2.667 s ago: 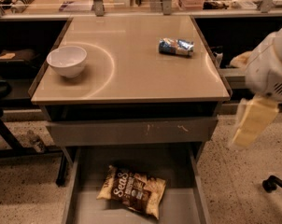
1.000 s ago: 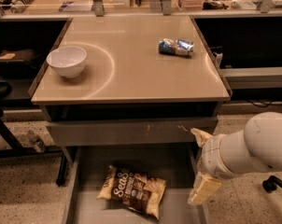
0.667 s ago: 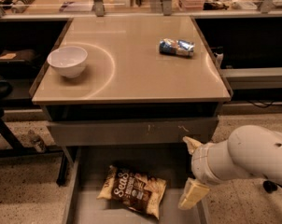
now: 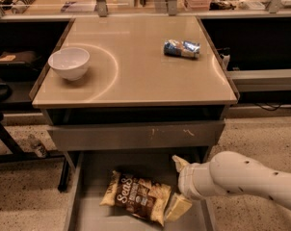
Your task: Pick brown chip bag from middle drawer and place on counter
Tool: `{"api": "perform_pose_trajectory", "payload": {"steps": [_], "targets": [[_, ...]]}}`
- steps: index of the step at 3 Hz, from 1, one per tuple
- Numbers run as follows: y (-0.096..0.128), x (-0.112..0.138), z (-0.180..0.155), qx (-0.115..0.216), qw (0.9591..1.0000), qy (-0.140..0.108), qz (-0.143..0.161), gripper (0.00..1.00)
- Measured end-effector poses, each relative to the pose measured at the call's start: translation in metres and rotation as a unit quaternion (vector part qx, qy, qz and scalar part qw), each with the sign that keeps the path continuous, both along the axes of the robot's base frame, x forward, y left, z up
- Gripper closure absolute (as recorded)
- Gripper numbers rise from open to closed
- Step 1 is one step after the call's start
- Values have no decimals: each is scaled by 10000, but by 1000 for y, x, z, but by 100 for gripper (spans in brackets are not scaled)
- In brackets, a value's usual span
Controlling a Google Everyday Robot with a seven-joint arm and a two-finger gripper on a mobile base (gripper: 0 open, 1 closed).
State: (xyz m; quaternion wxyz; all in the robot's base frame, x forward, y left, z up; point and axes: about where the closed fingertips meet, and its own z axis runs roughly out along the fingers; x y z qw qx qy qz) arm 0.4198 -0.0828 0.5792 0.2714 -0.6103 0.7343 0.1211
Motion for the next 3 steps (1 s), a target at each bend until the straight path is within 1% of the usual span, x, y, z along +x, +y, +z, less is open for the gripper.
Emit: {"api": "perform_pose_trajectory", "payload": {"steps": [1, 2, 3], "targets": [[25, -1, -41, 209, 9995, 221, 76, 0], [45, -5, -82, 443, 9977, 501, 86, 0], [66, 0, -110, 649, 9958, 635, 144, 0]]}}
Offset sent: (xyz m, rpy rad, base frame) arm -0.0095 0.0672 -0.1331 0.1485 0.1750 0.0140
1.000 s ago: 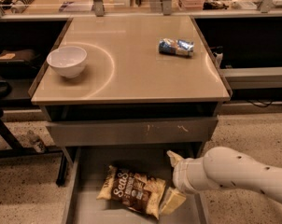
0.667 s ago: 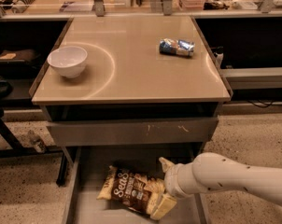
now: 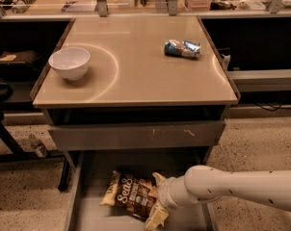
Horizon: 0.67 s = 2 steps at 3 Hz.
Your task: Pick brown chip bag from middle drawer and place on counter
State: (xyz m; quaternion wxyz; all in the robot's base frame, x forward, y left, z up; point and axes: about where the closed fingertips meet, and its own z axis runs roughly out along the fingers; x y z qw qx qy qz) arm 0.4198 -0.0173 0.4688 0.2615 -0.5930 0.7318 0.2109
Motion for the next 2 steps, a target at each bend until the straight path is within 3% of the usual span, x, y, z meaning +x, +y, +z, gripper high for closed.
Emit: {"api": "perform_pose_trajectory", "payload": {"steps": [2], "targets": [[35, 18, -34, 312, 9995, 34, 59, 0]]}}
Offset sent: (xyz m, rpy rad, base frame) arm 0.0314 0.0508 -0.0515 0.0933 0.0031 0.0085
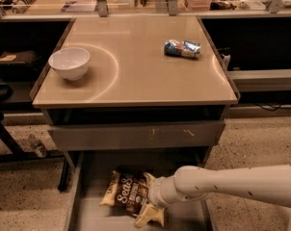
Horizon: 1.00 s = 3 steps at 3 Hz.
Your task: Pick brown chip bag from middle drawer and place on counter
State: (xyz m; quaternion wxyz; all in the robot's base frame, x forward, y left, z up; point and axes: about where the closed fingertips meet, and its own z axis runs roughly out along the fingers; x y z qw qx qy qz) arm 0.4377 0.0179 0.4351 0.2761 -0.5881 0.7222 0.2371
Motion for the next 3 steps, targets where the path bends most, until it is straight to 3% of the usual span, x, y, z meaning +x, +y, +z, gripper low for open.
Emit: {"api": "perform_pose_trajectory", "payload": {"steps": [2, 3], "targets": [[-14, 21, -38, -281, 9994, -178, -124, 0], [-15, 21, -38, -292, 9993, -184, -136, 19]]}}
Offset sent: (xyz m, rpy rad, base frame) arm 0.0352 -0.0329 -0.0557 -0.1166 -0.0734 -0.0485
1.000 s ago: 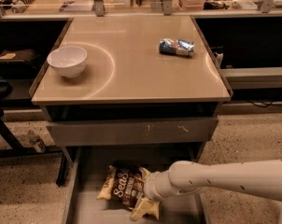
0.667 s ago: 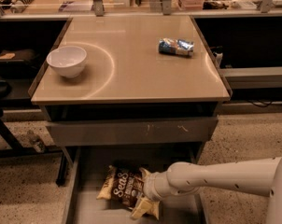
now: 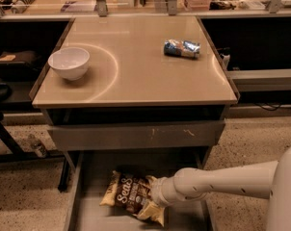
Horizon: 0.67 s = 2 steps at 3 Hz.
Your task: Pick brown chip bag from middle drawer and place on counter
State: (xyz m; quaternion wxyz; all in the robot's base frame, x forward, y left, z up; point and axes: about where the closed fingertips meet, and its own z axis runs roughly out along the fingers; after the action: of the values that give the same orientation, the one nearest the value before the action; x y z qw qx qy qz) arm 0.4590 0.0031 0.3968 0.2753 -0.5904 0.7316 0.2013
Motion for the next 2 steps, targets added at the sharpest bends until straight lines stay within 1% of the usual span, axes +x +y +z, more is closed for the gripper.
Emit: {"api": "perform_pose_trajectory", "payload": {"steps": [2], "targets": [[0, 0, 0, 0, 10000, 0, 1, 66]]}}
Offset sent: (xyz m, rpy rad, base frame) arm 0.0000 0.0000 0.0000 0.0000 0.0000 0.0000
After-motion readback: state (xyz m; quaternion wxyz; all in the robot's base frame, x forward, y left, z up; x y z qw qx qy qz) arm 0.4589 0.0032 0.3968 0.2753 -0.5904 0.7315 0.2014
